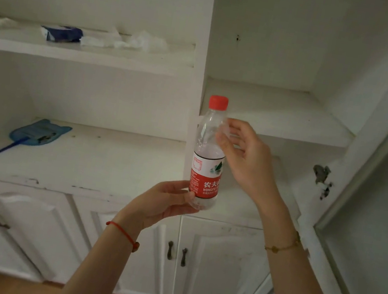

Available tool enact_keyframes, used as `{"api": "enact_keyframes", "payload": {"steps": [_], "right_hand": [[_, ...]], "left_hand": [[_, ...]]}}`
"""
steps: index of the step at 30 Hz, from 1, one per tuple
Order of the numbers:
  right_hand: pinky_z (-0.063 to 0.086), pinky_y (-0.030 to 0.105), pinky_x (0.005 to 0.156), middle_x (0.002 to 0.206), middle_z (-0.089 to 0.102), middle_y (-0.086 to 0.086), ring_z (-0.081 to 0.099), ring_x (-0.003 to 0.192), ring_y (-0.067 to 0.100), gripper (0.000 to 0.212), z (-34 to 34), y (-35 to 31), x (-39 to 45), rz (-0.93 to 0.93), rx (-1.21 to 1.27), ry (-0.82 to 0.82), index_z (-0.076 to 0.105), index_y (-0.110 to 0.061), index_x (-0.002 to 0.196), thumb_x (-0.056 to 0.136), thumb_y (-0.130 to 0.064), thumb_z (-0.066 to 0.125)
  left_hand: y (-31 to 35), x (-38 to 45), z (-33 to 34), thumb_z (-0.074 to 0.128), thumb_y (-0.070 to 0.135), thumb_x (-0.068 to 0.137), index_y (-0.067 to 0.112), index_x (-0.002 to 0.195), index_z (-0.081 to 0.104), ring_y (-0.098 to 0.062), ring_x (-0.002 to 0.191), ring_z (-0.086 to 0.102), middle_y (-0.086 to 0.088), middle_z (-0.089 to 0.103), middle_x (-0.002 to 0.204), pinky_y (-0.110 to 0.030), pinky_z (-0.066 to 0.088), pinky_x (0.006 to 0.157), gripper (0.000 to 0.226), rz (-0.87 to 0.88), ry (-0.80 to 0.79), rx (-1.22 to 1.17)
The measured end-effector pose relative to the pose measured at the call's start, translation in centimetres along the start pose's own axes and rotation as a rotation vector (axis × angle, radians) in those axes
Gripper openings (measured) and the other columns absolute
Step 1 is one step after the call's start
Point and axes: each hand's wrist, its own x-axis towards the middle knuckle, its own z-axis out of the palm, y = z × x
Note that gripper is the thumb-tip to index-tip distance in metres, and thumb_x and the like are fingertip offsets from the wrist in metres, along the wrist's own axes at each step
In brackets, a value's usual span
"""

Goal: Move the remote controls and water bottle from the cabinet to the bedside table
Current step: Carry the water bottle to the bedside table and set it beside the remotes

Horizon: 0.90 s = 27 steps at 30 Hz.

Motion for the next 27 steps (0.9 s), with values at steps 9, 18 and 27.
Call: {"api": "enact_keyframes", "payload": {"steps": [9,18,27], "right_hand": [[0.046,0.002,0.084,0.123,0.063,-0.005,0.061,0.106,0.005,0.042,4.6,0.2,-3.0,0.026,0.101,-0.165,0.054,-0.015,0.128,0.090,-0.030,0.063],[0.052,0.017,0.091,0.125,0.063,-0.005,0.062,0.111,0.009,0.041,11.2,-0.9,-7.4,0.070,0.256,-0.393,0.055,-0.016,0.126,0.089,-0.030,0.066],[0.053,0.020,0.091,0.125,0.063,-0.003,0.063,0.111,0.011,0.042,19.1,-4.7,-12.6,0.032,0.346,-0.643,0.055,-0.014,0.124,0.087,-0.030,0.067]], "left_hand": [[-4.4,-4.3,-3.2,0.060,0.008,0.085,-0.002,0.138,0.045,-0.036,0.119,0.060,-0.024,0.061,0.129,-0.035,0.053,0.097,0.055,-0.023,0.133,-0.134],[-9.2,-12.9,-5.8,0.063,0.006,0.080,-0.004,0.135,0.047,-0.030,0.109,0.066,-0.026,0.062,0.125,-0.030,0.057,0.089,0.058,-0.059,0.377,-0.358],[-13.1,-22.7,-8.5,0.058,0.002,0.082,0.002,0.124,0.056,-0.024,0.096,0.071,-0.020,0.068,0.115,-0.029,0.058,0.086,0.042,0.019,0.629,-0.493]]}}
